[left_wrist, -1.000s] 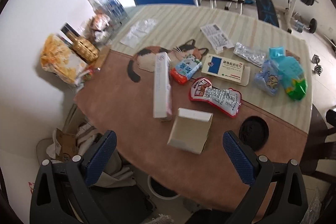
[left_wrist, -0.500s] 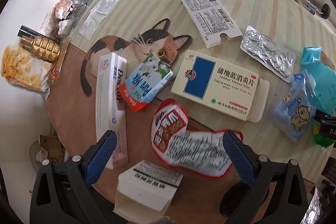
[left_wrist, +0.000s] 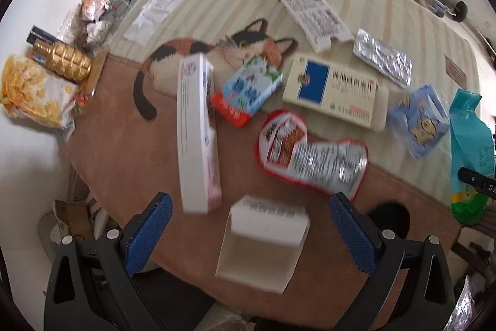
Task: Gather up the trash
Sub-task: 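Grasp the teal snack bag with the right gripper while the left gripper reaches the white box, then grasp the small white box with the left gripper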
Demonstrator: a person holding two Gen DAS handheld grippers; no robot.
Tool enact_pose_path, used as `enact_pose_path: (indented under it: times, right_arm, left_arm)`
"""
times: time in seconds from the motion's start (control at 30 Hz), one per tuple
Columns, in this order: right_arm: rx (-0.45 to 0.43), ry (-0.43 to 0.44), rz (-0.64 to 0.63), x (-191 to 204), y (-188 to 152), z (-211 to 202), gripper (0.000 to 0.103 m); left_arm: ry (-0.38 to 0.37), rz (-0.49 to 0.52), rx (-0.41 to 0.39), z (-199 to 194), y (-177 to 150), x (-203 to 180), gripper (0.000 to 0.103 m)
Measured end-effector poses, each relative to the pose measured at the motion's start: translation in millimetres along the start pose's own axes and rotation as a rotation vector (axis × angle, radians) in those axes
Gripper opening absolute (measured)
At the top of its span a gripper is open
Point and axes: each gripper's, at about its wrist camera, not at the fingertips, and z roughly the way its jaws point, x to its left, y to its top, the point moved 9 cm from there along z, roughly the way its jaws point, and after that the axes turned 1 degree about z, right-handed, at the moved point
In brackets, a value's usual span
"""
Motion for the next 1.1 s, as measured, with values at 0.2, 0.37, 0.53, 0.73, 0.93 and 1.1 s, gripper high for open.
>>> enact_pose_path:
  times: [0.2,0.37,0.53,0.73,0.93,1.1]
  right_arm:
    - [0.008,0.036,0.005,16,-61,-11,0.064]
    - [0.012,0.012,-0.032,36,-76,-6,0.064]
    - [0.006,0.002,-0.050,43,-58,0,0.064]
    - [0.014,-0.003,-0.060,53,-43,7,0.064]
    - [0.012,0.002,-0.070,55,-42,5,0.064]
    - [-0.003,0.015,-0.076,55,-43,-2,0.064]
  left_arm:
    - [-0.093,0.038,0.110,28,-48,3,0.103]
    - [-0.204,0.049,0.189,58,-55,-24,0.103]
    - [-0.186,0.094,0.229,83,-53,-43,0.103]
    - [-0.171,0.102,0.249,103,-47,-56,0.102]
    - [-0.181,0.069,0.227,105,-44,-56,0.074]
    - [-0.187,0.037,0.175,89,-47,-52,0.073]
